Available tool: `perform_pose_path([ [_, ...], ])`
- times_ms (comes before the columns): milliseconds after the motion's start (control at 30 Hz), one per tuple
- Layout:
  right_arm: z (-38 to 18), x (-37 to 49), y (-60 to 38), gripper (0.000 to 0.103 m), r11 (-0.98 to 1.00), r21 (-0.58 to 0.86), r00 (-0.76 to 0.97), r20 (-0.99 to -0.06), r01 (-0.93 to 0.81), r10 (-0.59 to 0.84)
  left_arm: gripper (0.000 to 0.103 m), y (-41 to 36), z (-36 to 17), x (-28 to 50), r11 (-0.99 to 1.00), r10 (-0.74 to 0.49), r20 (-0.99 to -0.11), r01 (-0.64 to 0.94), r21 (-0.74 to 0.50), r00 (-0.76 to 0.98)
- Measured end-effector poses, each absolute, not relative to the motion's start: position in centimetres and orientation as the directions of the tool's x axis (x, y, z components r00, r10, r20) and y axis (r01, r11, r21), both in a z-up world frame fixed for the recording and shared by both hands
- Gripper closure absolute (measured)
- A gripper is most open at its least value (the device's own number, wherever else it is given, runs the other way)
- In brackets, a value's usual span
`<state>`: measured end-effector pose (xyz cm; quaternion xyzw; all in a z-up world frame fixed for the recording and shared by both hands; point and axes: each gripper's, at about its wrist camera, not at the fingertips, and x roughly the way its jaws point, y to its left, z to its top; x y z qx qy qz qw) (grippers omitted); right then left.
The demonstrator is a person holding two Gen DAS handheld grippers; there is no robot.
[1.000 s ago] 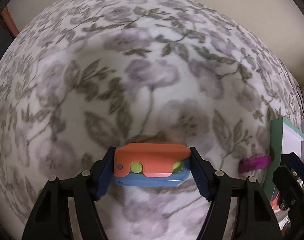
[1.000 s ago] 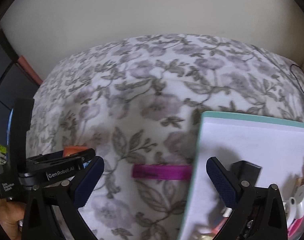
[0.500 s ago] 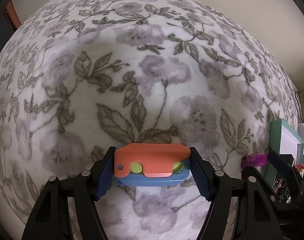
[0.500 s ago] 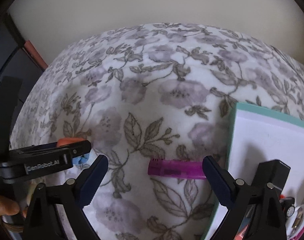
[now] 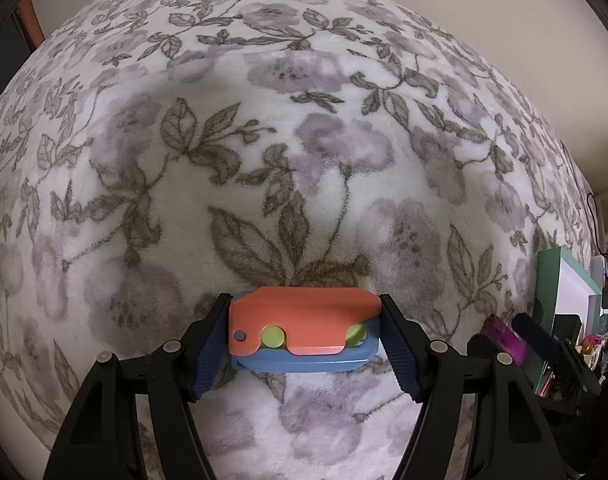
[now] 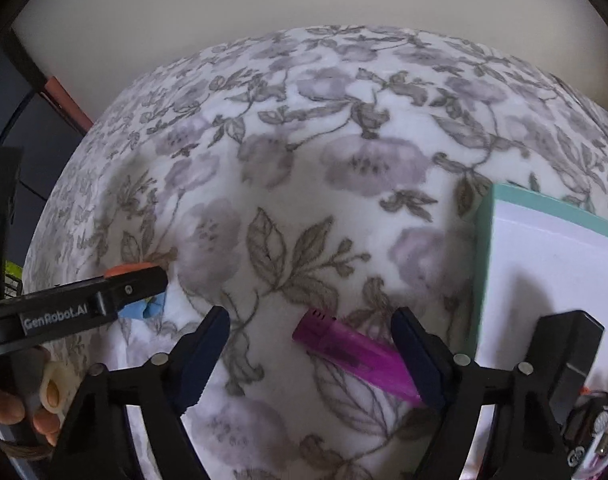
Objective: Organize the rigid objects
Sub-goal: 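Close the right tool on the magenta lighter while the left tool holds the orange block, then carry the orange block in the left tool while the right tool carries the magenta lighter over the tray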
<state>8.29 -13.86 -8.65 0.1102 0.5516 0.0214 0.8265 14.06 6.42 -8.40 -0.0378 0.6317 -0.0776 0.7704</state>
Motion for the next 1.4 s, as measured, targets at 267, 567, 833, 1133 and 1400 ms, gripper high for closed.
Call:
perform_pose_path([
  [267, -8.9, 7.2, -13.7, 0.031, 0.979, 0.183, 0.361, -0.922, 0.091, 0.139, 0.031, 6.6, -8.3, 13.7, 0.983, -0.178, -0.966, 0.069, -0.168, 0.188],
  [567, -8.7, 7.4, -12.9, 0.079, 0.999, 0.010, 0.386, -0.922, 0.047, -0.009, 0.031, 6.7, -8.2, 13.5, 0.984, -0.176, -0.967, 0.067, -0.166, 0.186],
  [833, -8.6, 7.8, -11.8, 0.081, 1.000, 0.015, 0.399, -0.917, 0.022, 0.005, 0.031, 6.2, -8.3, 13.6, 0.986, -0.162, -0.969, 0.072, -0.151, 0.185],
  [1133, -5.9, 7.3, -12.0, 0.081, 0.991, 0.120, 0.470, -0.879, 0.055, 0.080, 0.031, 6.2, -7.9, 13.8, 0.979, -0.202, -0.959, 0.055, -0.195, 0.197],
  [1400, -3.4, 6.2, -13.3, 0.081, 0.986, 0.144, 0.517, -0.852, 0.089, 0.078, 0.031, 5.6, -5.1, 14.1, 0.974, -0.228, -0.938, 0.068, -0.217, 0.262],
])
